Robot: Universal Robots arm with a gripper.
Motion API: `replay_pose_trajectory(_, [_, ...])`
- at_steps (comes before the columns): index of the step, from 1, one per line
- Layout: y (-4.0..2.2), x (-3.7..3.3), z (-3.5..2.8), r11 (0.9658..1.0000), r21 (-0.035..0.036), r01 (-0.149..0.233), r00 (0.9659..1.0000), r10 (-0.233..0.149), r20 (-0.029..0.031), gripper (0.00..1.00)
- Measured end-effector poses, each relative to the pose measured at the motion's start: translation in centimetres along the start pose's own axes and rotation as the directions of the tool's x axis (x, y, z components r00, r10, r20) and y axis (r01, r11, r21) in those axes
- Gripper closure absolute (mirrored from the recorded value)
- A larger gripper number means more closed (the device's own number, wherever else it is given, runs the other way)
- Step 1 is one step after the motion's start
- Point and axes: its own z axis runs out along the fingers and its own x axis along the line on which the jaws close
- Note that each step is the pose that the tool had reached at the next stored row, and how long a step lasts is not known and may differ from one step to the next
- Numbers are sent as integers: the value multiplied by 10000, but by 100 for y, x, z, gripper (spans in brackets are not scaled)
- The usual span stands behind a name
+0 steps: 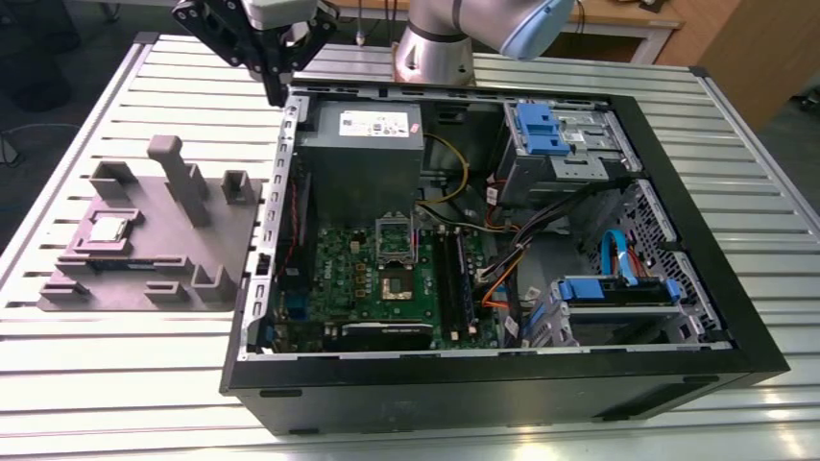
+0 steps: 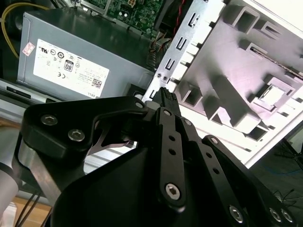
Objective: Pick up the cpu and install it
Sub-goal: 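Reach for the cpu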
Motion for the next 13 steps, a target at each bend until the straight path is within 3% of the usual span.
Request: replay_pose_trajectory(13, [-3,46,-1,10000,0,-1,10000,1,0,90])
